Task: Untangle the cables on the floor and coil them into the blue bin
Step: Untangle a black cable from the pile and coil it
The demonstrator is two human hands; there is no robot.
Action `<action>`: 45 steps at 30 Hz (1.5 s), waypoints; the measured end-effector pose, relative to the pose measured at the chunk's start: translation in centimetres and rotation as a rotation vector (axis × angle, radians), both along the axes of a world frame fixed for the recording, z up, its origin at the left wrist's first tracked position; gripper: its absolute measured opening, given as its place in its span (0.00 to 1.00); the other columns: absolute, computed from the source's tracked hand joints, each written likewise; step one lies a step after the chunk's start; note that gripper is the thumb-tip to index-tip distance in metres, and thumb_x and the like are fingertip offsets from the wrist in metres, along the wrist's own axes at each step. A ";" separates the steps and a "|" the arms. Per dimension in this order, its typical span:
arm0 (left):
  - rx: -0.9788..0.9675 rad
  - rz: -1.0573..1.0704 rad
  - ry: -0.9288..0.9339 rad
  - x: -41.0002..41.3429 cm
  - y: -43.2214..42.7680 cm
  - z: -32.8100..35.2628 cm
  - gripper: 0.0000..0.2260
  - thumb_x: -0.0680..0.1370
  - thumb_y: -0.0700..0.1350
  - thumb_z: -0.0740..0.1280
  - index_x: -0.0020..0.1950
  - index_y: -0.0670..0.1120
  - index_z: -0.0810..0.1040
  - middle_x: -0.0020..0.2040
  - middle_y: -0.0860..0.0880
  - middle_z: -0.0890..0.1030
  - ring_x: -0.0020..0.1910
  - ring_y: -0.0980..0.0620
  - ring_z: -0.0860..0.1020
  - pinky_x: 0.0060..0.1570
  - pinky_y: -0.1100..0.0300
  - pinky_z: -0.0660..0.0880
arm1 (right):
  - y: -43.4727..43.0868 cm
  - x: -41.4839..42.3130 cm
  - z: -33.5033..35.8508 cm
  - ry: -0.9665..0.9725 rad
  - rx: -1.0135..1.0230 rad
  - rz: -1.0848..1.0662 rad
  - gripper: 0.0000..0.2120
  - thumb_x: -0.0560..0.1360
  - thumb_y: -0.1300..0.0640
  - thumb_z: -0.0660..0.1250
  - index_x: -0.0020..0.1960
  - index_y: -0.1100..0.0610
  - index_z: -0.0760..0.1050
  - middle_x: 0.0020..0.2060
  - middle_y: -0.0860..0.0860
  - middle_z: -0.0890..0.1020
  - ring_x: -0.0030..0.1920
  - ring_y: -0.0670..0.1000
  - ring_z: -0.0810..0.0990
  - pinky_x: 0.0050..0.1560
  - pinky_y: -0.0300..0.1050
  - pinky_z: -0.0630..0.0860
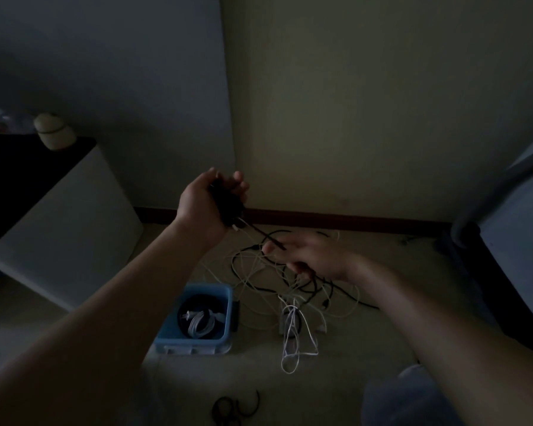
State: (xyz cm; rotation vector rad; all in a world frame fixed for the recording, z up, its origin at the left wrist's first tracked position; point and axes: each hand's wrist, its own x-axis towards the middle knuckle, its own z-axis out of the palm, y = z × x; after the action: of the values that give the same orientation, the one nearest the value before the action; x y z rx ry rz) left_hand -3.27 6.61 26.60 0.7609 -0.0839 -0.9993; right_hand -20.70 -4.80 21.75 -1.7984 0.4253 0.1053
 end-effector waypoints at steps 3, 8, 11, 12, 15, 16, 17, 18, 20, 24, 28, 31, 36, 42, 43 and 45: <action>0.006 0.010 -0.023 0.2 0.0 0.0 0.13 0.84 0.48 0.56 0.41 0.47 0.69 0.39 0.45 0.81 0.39 0.48 0.82 0.49 0.56 0.76 | -0.4 -0.2 0.5 -0.075 0.163 -0.057 0.08 0.80 0.57 0.64 0.56 0.55 0.81 0.23 0.48 0.67 0.24 0.47 0.68 0.30 0.40 0.68; 0.156 0.208 -0.279 1.6 -0.5 -0.3 0.11 0.84 0.47 0.58 0.44 0.45 0.71 0.42 0.43 0.85 0.42 0.44 0.85 0.42 0.56 0.77 | -1.3 -0.8 0.8 0.139 -0.111 -0.080 0.16 0.82 0.52 0.61 0.42 0.60 0.78 0.21 0.48 0.69 0.19 0.45 0.65 0.24 0.37 0.62; 0.302 0.356 -0.544 3.3 0.1 -0.9 0.13 0.84 0.46 0.59 0.46 0.40 0.76 0.39 0.44 0.86 0.40 0.45 0.85 0.38 0.57 0.77 | -1.4 -1.1 1.0 0.156 -0.137 -0.110 0.18 0.83 0.54 0.60 0.36 0.60 0.73 0.18 0.47 0.68 0.18 0.44 0.64 0.22 0.36 0.61; 0.341 0.353 -0.636 3.4 0.2 -1.0 0.15 0.84 0.46 0.58 0.45 0.39 0.78 0.39 0.44 0.86 0.41 0.46 0.85 0.40 0.58 0.77 | -1.3 -1.2 1.4 0.118 -0.104 -0.133 0.17 0.83 0.57 0.59 0.37 0.61 0.72 0.18 0.45 0.68 0.18 0.42 0.64 0.22 0.34 0.61; 0.470 0.310 -0.886 3.0 0.2 -2.0 0.17 0.85 0.46 0.57 0.48 0.35 0.79 0.41 0.44 0.85 0.41 0.52 0.84 0.43 0.64 0.78 | -0.6 -1.4 3.1 0.033 -0.075 -0.099 0.15 0.83 0.61 0.57 0.43 0.65 0.76 0.17 0.42 0.69 0.18 0.41 0.67 0.21 0.30 0.62; 0.512 0.298 -0.947 3.0 0.1 -2.5 0.17 0.85 0.47 0.57 0.50 0.35 0.77 0.41 0.45 0.86 0.42 0.52 0.84 0.47 0.60 0.79 | -0.4 -1.4 3.5 0.023 -0.093 -0.056 0.16 0.84 0.59 0.57 0.44 0.66 0.78 0.17 0.41 0.68 0.18 0.41 0.67 0.22 0.30 0.63; 0.557 0.282 -1.003 2.9 -0.1 -2.8 0.15 0.84 0.49 0.58 0.50 0.38 0.76 0.42 0.47 0.86 0.44 0.51 0.84 0.52 0.54 0.79 | -0.1 -1.4 3.9 0.011 -0.114 -0.012 0.17 0.84 0.58 0.58 0.45 0.65 0.79 0.18 0.41 0.66 0.19 0.42 0.66 0.23 0.31 0.62; 0.604 0.255 -1.046 2.9 -0.2 -3.1 0.14 0.84 0.50 0.58 0.49 0.41 0.75 0.42 0.49 0.86 0.46 0.51 0.84 0.56 0.49 0.78 | 0.1 -1.3 4.1 -0.011 -0.113 0.021 0.17 0.84 0.56 0.58 0.46 0.65 0.81 0.18 0.41 0.64 0.20 0.42 0.64 0.24 0.32 0.61; 0.711 0.198 -1.156 2.5 -0.3 -3.4 0.12 0.83 0.51 0.59 0.50 0.43 0.75 0.41 0.52 0.85 0.46 0.52 0.83 0.56 0.46 0.77 | 0.2 -1.1 4.2 -0.085 -0.081 0.051 0.18 0.83 0.54 0.59 0.44 0.62 0.82 0.20 0.41 0.62 0.22 0.44 0.60 0.27 0.38 0.58; 0.841 -0.032 -1.362 0.9 -0.5 -4.1 0.10 0.82 0.50 0.61 0.49 0.44 0.75 0.41 0.51 0.83 0.43 0.50 0.82 0.51 0.46 0.79 | 0.0 -1.0 4.9 -0.242 -0.073 0.005 0.17 0.81 0.55 0.60 0.38 0.61 0.79 0.20 0.41 0.64 0.24 0.43 0.60 0.28 0.39 0.58; 0.800 -0.350 -1.252 -0.9 -0.7 -4.7 0.13 0.83 0.48 0.60 0.46 0.40 0.74 0.37 0.43 0.81 0.35 0.46 0.80 0.41 0.52 0.79 | -0.5 -1.3 4.8 -0.310 -0.001 -0.097 0.15 0.76 0.52 0.62 0.34 0.59 0.78 0.21 0.45 0.62 0.23 0.47 0.58 0.27 0.41 0.55; 0.723 -0.515 -1.058 -2.7 -0.7 -4.3 0.18 0.85 0.50 0.55 0.42 0.42 0.73 0.31 0.44 0.72 0.26 0.52 0.70 0.29 0.59 0.68 | -0.9 -1.4 4.7 -0.357 0.019 -0.189 0.15 0.76 0.53 0.63 0.34 0.59 0.76 0.21 0.46 0.62 0.23 0.47 0.59 0.25 0.38 0.57; 0.468 -0.741 -0.889 -3.8 -0.5 -3.0 0.30 0.82 0.65 0.47 0.41 0.41 0.72 0.27 0.45 0.67 0.24 0.49 0.64 0.27 0.60 0.63 | -1.5 -1.6 4.7 -0.391 -0.135 -0.455 0.17 0.82 0.55 0.62 0.37 0.59 0.75 0.19 0.42 0.65 0.23 0.41 0.64 0.29 0.34 0.60; 0.250 -0.812 -0.740 -4.6 -0.2 -0.7 0.19 0.84 0.51 0.51 0.40 0.41 0.69 0.22 0.48 0.63 0.20 0.51 0.60 0.24 0.61 0.62 | -2.4 -1.6 4.1 -0.354 -0.278 -0.566 0.16 0.82 0.53 0.62 0.39 0.58 0.76 0.20 0.38 0.70 0.25 0.37 0.71 0.30 0.30 0.64; 0.210 -0.831 -0.679 -4.6 -0.2 -0.5 0.19 0.84 0.51 0.50 0.40 0.42 0.69 0.22 0.49 0.62 0.20 0.52 0.59 0.23 0.62 0.61 | -2.4 -1.5 4.0 -0.348 -0.286 -0.563 0.16 0.82 0.53 0.62 0.39 0.59 0.76 0.20 0.39 0.70 0.25 0.37 0.70 0.31 0.34 0.64; 0.117 -0.854 -0.537 -4.5 0.0 -0.1 0.18 0.82 0.52 0.50 0.39 0.44 0.68 0.21 0.52 0.62 0.19 0.54 0.59 0.24 0.61 0.61 | -2.4 -1.0 3.5 -0.324 -0.297 -0.553 0.16 0.82 0.53 0.62 0.39 0.59 0.77 0.20 0.39 0.71 0.24 0.38 0.70 0.33 0.39 0.63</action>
State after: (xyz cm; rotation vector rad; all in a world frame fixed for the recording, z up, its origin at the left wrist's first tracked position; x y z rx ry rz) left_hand -7.74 6.59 26.53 1.1208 -0.8799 -1.5804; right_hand -21.66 -7.25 25.23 -1.8761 0.7123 -0.6558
